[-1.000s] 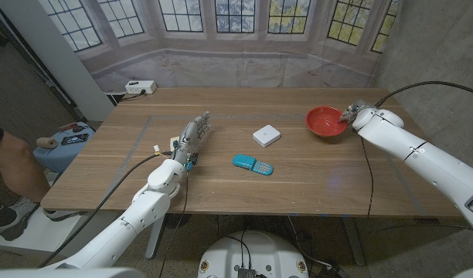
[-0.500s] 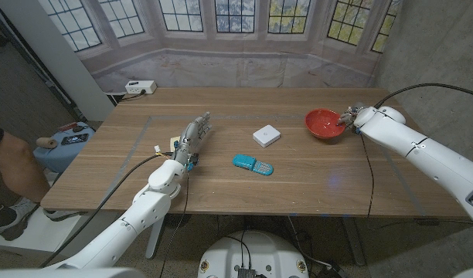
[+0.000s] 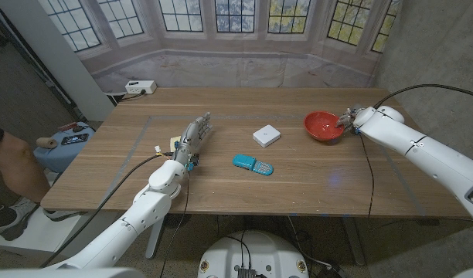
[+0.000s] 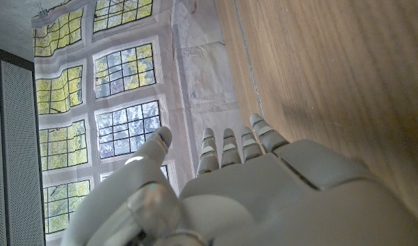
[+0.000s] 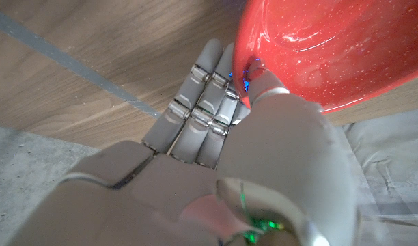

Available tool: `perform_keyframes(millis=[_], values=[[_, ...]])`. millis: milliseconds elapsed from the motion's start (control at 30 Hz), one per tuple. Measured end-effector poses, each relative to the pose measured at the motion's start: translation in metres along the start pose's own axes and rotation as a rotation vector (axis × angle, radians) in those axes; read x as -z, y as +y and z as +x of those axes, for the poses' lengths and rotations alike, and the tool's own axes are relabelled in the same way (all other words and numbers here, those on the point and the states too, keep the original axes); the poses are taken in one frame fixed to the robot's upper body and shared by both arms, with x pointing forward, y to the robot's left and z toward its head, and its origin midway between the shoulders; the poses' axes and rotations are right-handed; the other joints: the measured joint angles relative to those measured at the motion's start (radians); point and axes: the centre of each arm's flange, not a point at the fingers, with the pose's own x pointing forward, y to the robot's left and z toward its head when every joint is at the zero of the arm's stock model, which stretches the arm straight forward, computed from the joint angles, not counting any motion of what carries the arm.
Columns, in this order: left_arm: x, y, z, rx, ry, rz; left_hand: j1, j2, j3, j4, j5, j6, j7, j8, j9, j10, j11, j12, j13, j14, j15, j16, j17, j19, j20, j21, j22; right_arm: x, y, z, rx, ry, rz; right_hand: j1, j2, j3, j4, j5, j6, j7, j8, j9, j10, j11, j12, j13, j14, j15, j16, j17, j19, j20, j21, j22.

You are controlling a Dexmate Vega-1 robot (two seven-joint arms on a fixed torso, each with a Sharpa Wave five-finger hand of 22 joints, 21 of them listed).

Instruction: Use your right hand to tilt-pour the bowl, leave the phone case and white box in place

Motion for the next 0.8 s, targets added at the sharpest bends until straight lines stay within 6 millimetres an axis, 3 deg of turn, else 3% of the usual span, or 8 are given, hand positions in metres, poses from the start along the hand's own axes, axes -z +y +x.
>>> perform_keyframes(millis=[800], values=[[0.0015,-0.0038,0.0051,0.006,0.001,-0.004,0.0,0.0,0.0,0.0,0.0,0.0,0.0,0.0,0.0,0.0,0.0,0.0,0.0,0.0,0.0,0.0,0.0,0.0,0.0,0.0,0.0,-0.0029,0.0031,0.0071,-0.036,0.003,-0.04,0.0,0.0,0.0,0.0,0.001,-0.027,0.002,-0.011,0.0,-0.012,-0.013,-0.005,0.0,-0.012,0.007,-0.02,0.001,-0.016,0.009,0.012,-0.005]])
